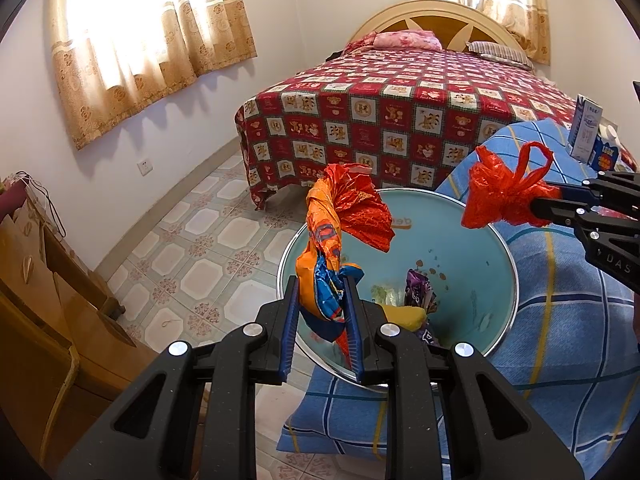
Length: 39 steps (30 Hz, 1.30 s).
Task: Collect trash
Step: 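Carry the orange wrapper and red plastic bag over the light-blue bin with both grippers, then open the left gripper while the right opens, dropping both items into the bin, then move both open grippers back over the remaining bags on the bed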
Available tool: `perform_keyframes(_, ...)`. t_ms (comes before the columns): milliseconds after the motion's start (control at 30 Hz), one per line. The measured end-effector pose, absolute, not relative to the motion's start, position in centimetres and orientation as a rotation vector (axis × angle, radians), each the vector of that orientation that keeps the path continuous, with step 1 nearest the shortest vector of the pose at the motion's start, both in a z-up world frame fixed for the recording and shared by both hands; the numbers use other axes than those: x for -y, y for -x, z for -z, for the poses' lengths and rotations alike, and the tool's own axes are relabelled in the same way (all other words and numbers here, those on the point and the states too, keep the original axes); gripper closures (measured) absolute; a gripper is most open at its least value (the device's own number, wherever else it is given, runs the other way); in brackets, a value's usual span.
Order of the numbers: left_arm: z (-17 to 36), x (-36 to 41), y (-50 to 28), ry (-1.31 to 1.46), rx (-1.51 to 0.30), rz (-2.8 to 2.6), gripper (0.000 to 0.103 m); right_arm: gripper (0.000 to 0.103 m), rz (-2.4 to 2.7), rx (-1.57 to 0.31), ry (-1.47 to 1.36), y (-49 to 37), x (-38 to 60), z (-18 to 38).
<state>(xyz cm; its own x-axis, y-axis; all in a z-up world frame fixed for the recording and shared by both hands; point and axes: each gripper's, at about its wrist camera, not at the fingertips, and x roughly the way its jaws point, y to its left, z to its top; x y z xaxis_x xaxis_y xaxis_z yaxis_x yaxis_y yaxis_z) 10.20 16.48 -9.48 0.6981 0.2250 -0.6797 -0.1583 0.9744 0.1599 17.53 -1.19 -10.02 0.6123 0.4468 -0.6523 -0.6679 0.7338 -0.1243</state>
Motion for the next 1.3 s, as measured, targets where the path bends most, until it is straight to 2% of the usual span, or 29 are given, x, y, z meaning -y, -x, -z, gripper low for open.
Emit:
perform_keyframes(400,9.5,-16.0,-10.3,-0.091,-0.772,-0.209,0.081,0.086,-0.667,-0.639,0.379,-17.3,0.8,10.1)
perform_keyframes(500,9.5,-15.8,-10.4,-0.084,-0.773,-0.204,0.075,0.085,-0.679,-0.645,0.374,-17.3,0.6,10.1)
perform_keyframes(533,9.5,-15.6,-10.4,-0.082,-0.776,-0.197,0.068,0.081,-0.684,-0.645,0.369,-17.3,0.6,10.1)
perform_keyframes(567,9.5,-15.4,-10.5,-0.084,-0.777,-0.192,0.060,0.068,-0.687,-0.644,0.363,-17.3,0.7,10.0)
perform_keyframes(600,9.6,-15.1,-10.4,-0.087,-0.773,-0.191,0.059,0.057,-0.686,-0.639,0.353,-17.3,0.8,10.0)
perform_keyframes(733,9.9,-14.6,-10.5,-0.092,-0.777,-0.181,0.050,0.054,-0.683,-0.638,0.340,-17.3,1.1,10.1)
perform_keyframes(833,10.0,-14.6,-10.5,-0.088,-0.780,-0.179,0.045,0.048,-0.679,-0.637,0.334,-17.2,1.2,10.1)
perform_keyframes(867,10.0,-14.5,-10.5,-0.082,-0.780,-0.182,0.039,0.046,-0.676,-0.637,0.331,-17.2,1.3,10.2)
perform_keyframes(933,10.1,-14.6,-10.5,-0.068,-0.777,-0.182,0.034,0.044,-0.672,-0.639,0.331,-17.2,1.4,10.2)
perform_keyframes(1200,11.4,-12.6,-10.8,-0.070,-0.809,-0.128,0.030,0.038,-0.628,-0.632,0.316,-15.5,4.6,9.5)
perform_keyframes(1300,11.9,-11.0,-11.0,-0.096,-0.809,-0.105,0.023,0.037,-0.557,-0.626,0.301,-14.4,8.2,9.1)
